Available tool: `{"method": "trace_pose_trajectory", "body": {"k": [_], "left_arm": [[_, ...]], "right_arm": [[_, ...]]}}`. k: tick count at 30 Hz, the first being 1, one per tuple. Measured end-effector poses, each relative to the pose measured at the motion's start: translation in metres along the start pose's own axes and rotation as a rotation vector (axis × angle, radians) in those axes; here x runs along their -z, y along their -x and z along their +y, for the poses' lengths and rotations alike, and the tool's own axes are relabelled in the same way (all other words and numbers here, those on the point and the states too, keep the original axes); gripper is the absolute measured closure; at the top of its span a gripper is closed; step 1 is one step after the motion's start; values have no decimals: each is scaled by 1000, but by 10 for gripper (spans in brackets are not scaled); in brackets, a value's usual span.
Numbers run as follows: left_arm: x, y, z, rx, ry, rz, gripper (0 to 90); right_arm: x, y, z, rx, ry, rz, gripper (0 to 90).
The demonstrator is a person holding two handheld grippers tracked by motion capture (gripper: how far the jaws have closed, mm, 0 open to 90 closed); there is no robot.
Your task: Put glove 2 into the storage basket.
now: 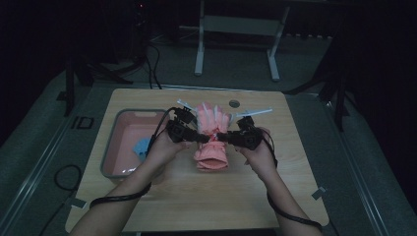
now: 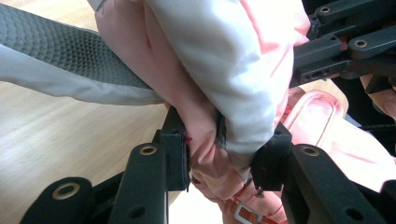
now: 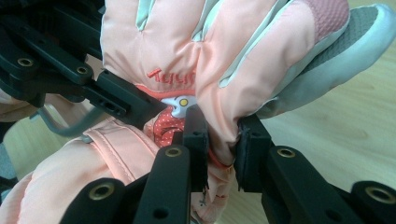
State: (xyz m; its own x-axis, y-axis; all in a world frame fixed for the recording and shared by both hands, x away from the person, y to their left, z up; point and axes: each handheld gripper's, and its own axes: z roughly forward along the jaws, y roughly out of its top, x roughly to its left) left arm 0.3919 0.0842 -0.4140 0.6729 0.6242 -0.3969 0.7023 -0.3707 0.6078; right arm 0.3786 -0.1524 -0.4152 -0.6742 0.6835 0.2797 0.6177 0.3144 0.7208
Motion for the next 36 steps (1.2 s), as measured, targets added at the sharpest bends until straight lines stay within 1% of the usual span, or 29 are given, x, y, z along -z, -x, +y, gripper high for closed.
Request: {"method": "trace_pose_trajectory", "body": {"k": [5,10,18,21,24,25,26,27,28,29,30,31,32,36], "left_arm": [[22,-4,2,-5,6,16,637],[42,-10,3,-6,4,36,636],[72,-23,-4,7,-5,66,637],[84,-30,-9,20,-7,82,636],[96,-36,-14,31,-4,97,635],[96,-36,-14,31,-4,97,635],[104,-41,-19,42,0,107,635],[104,-41,-19,42,0,107,635],[104,-41,-19,42,0,107,635],[118,-48,-26,50,-1,130,635],[122,-51,-28,54,-3,136,635],[122,-51,-28,54,-3,136,635],[130,-57,-34,62,0,143,634],[143,-70,-46,83,-10,153,634]], "right_arm": [[-2,-13,15,25,16,11,770],[-9,-26,30,36,21,26,771],[-26,-48,49,60,10,50,770],[-35,-58,55,69,5,58,770],[-45,-67,61,71,12,70,769],[-49,-70,63,74,12,77,768],[-52,-73,65,75,13,81,769],[-52,-73,65,75,13,81,769],[-56,-77,67,78,12,85,769],[-64,-85,71,85,12,94,769],[-68,-89,73,86,13,97,769],[-73,-93,75,91,16,99,769],[-77,-97,77,94,15,99,769],[-94,-111,80,104,10,120,769]]}}
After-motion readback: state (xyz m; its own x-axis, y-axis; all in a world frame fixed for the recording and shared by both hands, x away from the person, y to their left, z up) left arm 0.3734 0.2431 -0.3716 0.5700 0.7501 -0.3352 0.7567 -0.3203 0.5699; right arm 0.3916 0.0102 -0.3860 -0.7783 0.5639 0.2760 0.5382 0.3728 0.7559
